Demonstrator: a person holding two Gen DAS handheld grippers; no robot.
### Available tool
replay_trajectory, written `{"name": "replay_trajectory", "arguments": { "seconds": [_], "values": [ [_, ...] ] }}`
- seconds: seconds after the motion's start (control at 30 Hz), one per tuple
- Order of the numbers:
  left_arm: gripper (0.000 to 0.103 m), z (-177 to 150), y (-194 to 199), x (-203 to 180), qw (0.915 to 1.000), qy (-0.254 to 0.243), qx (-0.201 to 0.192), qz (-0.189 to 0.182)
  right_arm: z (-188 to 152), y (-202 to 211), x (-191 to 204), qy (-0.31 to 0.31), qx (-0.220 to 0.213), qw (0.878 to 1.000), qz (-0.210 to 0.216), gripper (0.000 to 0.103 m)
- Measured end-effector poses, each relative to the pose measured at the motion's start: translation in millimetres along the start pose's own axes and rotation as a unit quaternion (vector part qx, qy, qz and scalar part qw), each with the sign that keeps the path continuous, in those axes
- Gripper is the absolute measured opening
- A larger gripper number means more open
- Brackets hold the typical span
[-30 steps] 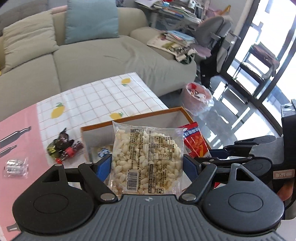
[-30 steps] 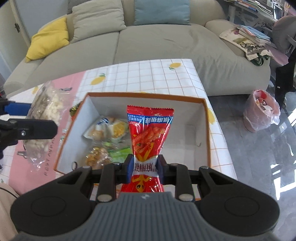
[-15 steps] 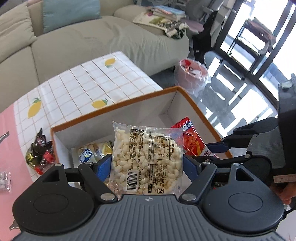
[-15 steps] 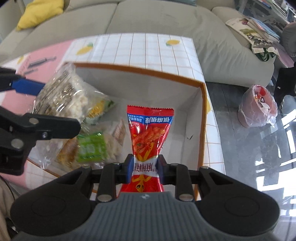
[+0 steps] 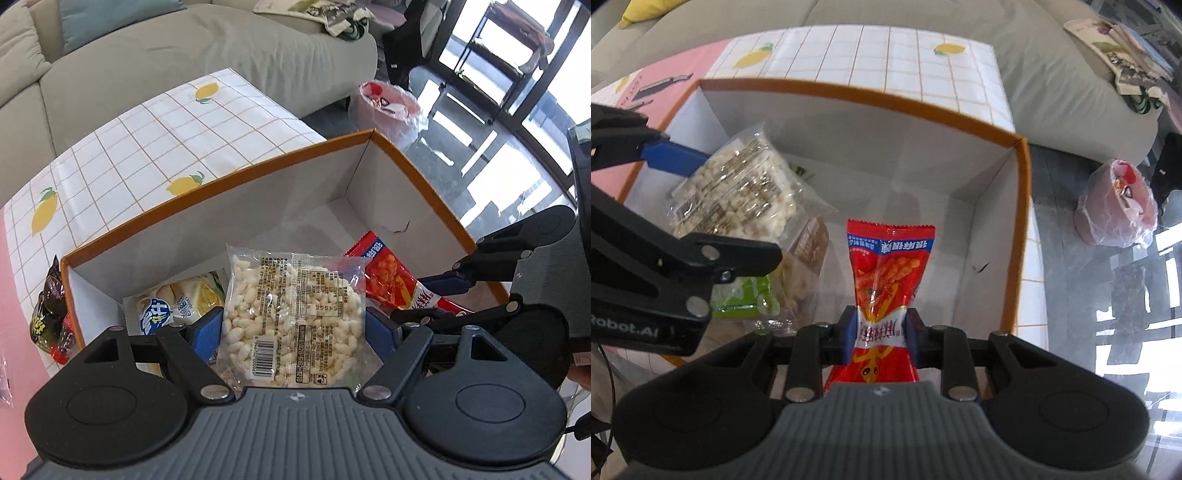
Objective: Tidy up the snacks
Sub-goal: 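Carry both bags over the orange box and open both tools to drop them, then lift both tools out of the box back toward the remaining snacks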
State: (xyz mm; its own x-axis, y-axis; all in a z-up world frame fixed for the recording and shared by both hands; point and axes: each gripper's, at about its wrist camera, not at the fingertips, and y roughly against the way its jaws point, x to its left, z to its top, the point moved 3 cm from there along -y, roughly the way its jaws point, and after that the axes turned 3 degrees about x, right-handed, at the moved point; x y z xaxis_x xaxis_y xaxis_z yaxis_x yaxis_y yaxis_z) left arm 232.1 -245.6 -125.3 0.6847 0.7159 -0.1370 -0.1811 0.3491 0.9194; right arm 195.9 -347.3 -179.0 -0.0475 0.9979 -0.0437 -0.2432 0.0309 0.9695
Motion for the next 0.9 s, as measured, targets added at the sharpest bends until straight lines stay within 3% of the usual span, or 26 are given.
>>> {"name": "replay_trajectory", "arguments": {
  "seconds": [0.33,0.5,0.6,0.8,0.9],
  "values": [
    [0.092,3.9,-13.1,-4.3,0.9996,-0.015,0.012,0.022,2.4,-11.2,-0.2,0.008,0.022,1.000,0.001,0.029],
    [0.092,4.6,-12.2,-3.3,0.9997,-0.009,0.015,0.014,5.7,-12.4,0.4,0.007,0.023,1.000,-0.006,0.033],
    [0.095,2.9,-8.7,-3.6,0.9998,-0.009,0.013,0.012,6.7,-11.5,0.9,0.003,0.022,1.000,-0.006,0.038],
    [0.097,2.1,7.4,1.5,0.9999,0.009,-0.010,0.008,7.6,0.1,2.3,0.001,0.006,1.000,-0.009,0.058],
    [0.097,3.4,21.8,4.6,0.9994,0.017,-0.029,0.008,7.3,6.9,3.5,0.002,0.000,1.000,-0.014,0.060]
  ]
}}
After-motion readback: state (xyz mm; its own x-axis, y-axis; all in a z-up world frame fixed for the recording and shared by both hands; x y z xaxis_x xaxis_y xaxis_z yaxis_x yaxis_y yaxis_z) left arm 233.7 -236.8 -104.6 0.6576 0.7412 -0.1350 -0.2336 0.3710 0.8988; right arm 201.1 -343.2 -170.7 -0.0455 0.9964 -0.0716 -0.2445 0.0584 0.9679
